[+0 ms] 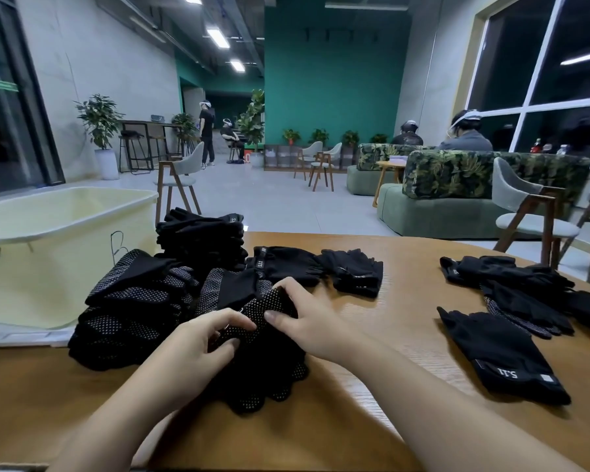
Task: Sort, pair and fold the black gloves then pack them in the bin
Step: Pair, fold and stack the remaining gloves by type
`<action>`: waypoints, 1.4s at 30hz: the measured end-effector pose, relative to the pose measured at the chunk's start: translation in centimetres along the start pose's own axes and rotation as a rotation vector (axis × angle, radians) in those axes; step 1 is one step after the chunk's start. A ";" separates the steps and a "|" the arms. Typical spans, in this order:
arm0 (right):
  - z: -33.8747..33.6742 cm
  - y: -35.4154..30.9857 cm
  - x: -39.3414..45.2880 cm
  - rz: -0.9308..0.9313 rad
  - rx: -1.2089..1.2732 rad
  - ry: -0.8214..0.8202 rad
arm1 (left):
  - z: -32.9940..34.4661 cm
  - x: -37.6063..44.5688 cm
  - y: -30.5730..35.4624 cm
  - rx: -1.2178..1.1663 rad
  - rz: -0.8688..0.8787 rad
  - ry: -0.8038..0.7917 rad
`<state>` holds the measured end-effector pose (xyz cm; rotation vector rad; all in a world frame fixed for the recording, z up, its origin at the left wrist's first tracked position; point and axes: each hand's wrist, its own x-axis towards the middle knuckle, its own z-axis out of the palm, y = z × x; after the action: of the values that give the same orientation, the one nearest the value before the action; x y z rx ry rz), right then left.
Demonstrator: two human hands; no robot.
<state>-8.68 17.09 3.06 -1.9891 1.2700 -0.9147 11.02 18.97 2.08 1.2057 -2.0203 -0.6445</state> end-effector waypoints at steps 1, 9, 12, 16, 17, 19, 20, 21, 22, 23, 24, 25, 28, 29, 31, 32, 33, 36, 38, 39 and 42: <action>0.2 0.1 0.1 -0.009 0.019 0.014 | 0.0 -0.1 0.1 0.002 -0.011 0.021; 1.7 1.0 0.5 0.047 0.246 0.084 | 0.2 0.5 -0.2 -0.013 0.036 0.157; 1.5 0.6 1.1 0.019 0.268 0.168 | 0.1 0.7 -0.1 -0.050 0.006 0.206; 0.4 -0.9 3.7 -0.014 0.164 0.292 | -0.3 2.5 0.2 -0.163 -0.046 0.284; 0.0 -1.3 4.6 -0.017 0.134 0.304 | -0.3 3.1 0.4 -0.179 -0.047 0.309; -0.7 -2.2 6.7 -0.015 0.068 0.299 | -0.4 4.5 0.8 -0.162 -0.060 0.361; -1.1 -2.7 7.9 -0.007 0.028 0.293 | -0.4 5.0 1.0 -0.125 -0.079 0.381; -1.4 -3.1 8.9 0.010 -0.013 0.281 | -0.4 5.5 1.0 -0.079 -0.099 0.396; -1.5 -3.3 9.9 0.026 -0.045 0.259 | -0.4 5.9 1.0 -0.027 -0.121 0.400; -1.5 -3.4 10.9 0.041 -0.071 0.228 | -0.5 6.3 1.0 0.025 -0.145 0.393; -1.4 -3.4 11.6 0.050 -0.086 0.189 | -0.6 6.4 1.0 0.075 -0.162 0.377; -1.2 -3.2 12.1 0.064 -0.099 0.150 | -0.6 6.6 0.9 0.123 -0.178 0.348; -0.3 -2.6 12.8 0.104 -0.170 0.058 | -0.8 6.9 0.8 0.249 -0.270 0.220; 0.0 -2.3 12.9 0.111 -0.192 0.038 | -0.8 7.0 0.7 0.299 -0.305 0.171; 0.6 -1.6 12.8 0.119 -0.186 0.025 | -0.6 7.0 0.6 0.397 -0.336 0.072; 0.9 -1.3 12.6 0.125 -0.175 0.031 | -0.5 7.0 0.7 0.444 -0.346 0.032; 1.1 -1.0 12.5 0.127 -0.172 0.040 | -0.3 7.1 0.8 0.497 -0.350 0.002; 1.6 -0.3 12.4 0.124 -0.173 0.054 | 0.7 7.4 1.0 0.685 -0.271 -0.010; 1.3 -0.2 12.3 0.146 -0.144 0.113 | 1.6 7.6 0.6 0.693 -0.215 0.001; 1.0 0.0 12.2 0.158 -0.117 0.161 | 2.0 7.5 0.2 0.676 -0.206 -0.006; 0.0 0.8 11.5 0.187 -0.023 0.298 | 2.5 7.1 -1.0 0.658 -0.229 -0.033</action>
<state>-5.58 6.12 5.06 -1.7598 1.6053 -1.1365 7.33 12.39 1.96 1.8280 -2.2171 -0.0832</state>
